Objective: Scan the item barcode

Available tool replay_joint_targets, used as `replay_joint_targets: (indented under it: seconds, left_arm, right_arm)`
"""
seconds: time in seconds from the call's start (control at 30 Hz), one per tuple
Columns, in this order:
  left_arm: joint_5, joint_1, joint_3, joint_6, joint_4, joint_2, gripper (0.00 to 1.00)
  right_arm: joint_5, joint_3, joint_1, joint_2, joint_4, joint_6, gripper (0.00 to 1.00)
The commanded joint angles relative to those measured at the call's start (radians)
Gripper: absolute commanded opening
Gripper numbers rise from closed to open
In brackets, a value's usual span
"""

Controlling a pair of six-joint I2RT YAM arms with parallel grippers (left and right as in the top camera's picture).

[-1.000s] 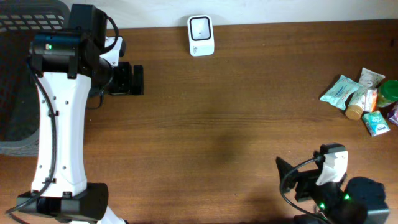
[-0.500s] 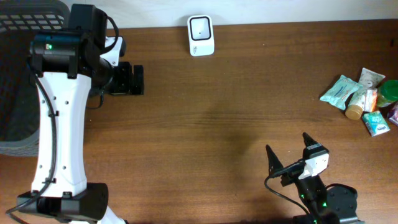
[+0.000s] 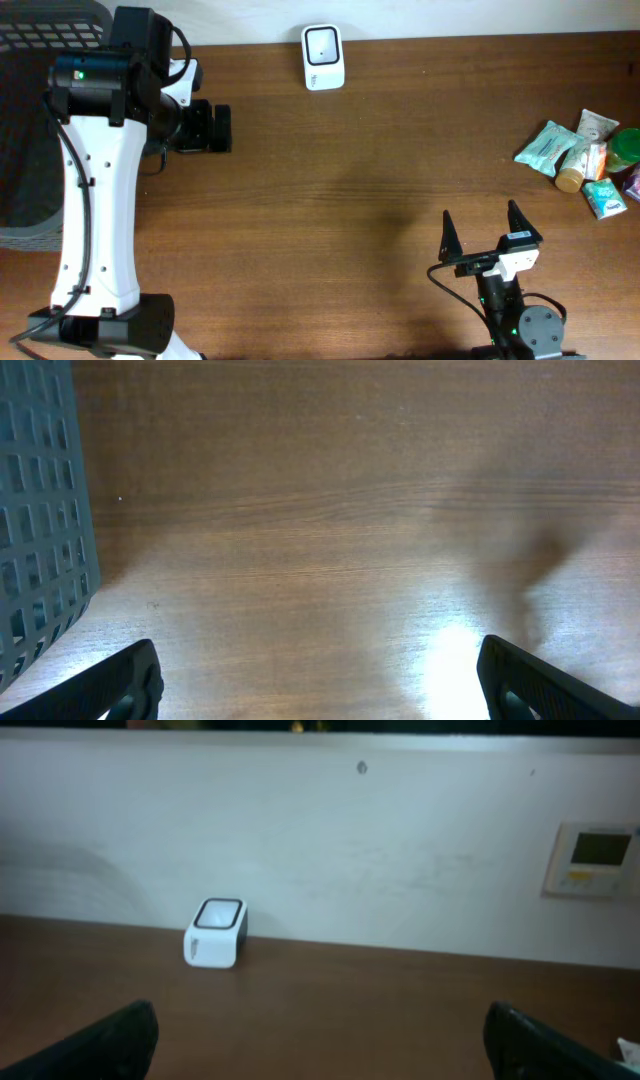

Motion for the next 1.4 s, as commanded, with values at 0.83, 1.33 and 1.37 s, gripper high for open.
replay_joint_targets:
  seconds: [0.83, 1.33, 1.37]
  left_arm:
    - [0.001, 0.000, 0.001, 0.016, -0.001, -0.003, 0.99]
    - [0.001, 0.000, 0.001, 0.016, -0.001, -0.003, 0.99]
    - [0.000, 0.000, 0.001, 0.016, -0.001, -0.003, 0.99]
  right_arm:
    - [0.071, -0.060, -0.026, -0.011, -0.150, -0.018, 0.99]
    - [0.067, -0.060, -0.026, -0.010, -0.151, 0.018, 0.99]
    - [0.066, -0.060, -0.026, -0.011, -0.151, 0.021, 0.99]
